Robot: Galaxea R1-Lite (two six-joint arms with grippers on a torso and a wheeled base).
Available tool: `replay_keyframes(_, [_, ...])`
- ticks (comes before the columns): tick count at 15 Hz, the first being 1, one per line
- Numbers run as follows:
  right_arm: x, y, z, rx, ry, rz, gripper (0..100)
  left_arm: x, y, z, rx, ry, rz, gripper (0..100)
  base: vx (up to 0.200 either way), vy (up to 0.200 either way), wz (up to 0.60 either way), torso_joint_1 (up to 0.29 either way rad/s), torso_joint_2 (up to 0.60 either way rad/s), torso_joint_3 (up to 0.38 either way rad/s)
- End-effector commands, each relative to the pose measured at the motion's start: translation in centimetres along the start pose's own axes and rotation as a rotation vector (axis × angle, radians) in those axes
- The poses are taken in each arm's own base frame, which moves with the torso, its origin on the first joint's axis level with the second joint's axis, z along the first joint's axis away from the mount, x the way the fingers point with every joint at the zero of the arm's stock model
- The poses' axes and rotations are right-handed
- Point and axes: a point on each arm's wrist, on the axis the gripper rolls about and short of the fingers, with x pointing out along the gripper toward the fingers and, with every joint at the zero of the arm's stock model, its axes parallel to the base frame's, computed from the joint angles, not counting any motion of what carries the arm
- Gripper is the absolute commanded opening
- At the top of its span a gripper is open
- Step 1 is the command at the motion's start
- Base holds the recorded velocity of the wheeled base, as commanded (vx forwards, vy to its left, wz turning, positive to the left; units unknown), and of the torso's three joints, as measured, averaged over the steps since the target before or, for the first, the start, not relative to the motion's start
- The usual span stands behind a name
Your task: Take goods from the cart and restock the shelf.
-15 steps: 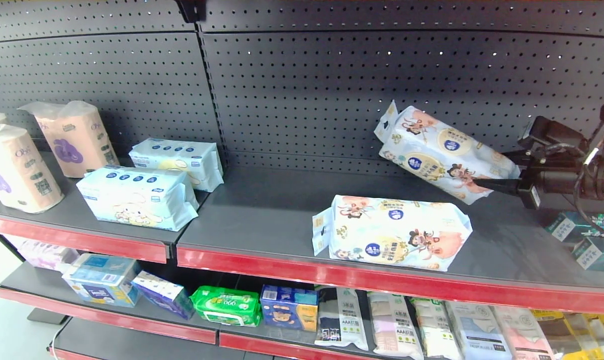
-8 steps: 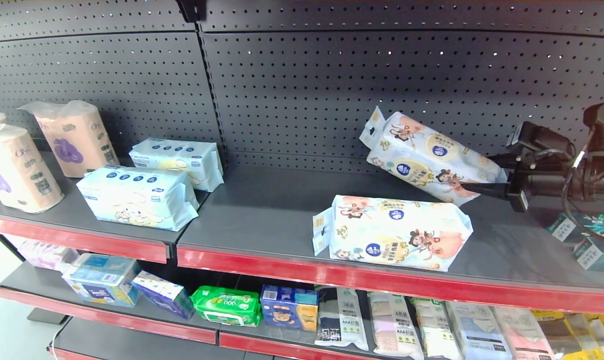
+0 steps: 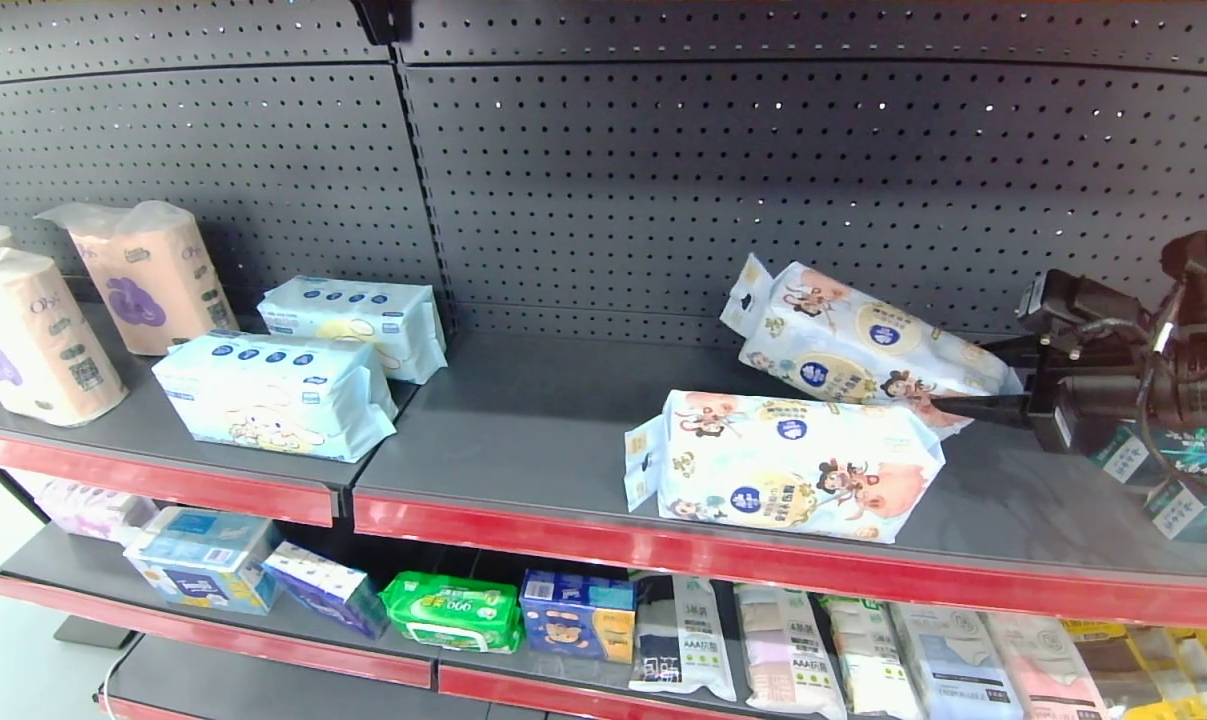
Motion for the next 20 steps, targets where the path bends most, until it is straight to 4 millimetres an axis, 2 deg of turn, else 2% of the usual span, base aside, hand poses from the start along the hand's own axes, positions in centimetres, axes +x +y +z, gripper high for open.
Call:
replay_keyframes(1, [-0.6, 0.2, 0.4, -0.007, -0.001, -0.003, 0, 0.0, 0.0, 0.0, 0.005, -0.001, -0.001, 100, 0.000, 0.000, 0.00, 0.000, 0.00, 0.000])
replay_keyframes(9, [0.7, -0.2, -0.6, -0.026, 0.012, 0.016, 0, 0.0, 0.0, 0.1, 0.010, -0.003, -0.002, 100, 0.000, 0.000, 0.00, 0.000, 0.00, 0.000])
replay_keyframes(20, [-0.2, 0.0, 0.2, -0.021, 0.018, -0.017, 0, 0.0, -0.1, 0.1, 0.011, -0.004, -0.002, 100, 0.000, 0.000, 0.00, 0.000, 0.00, 0.000])
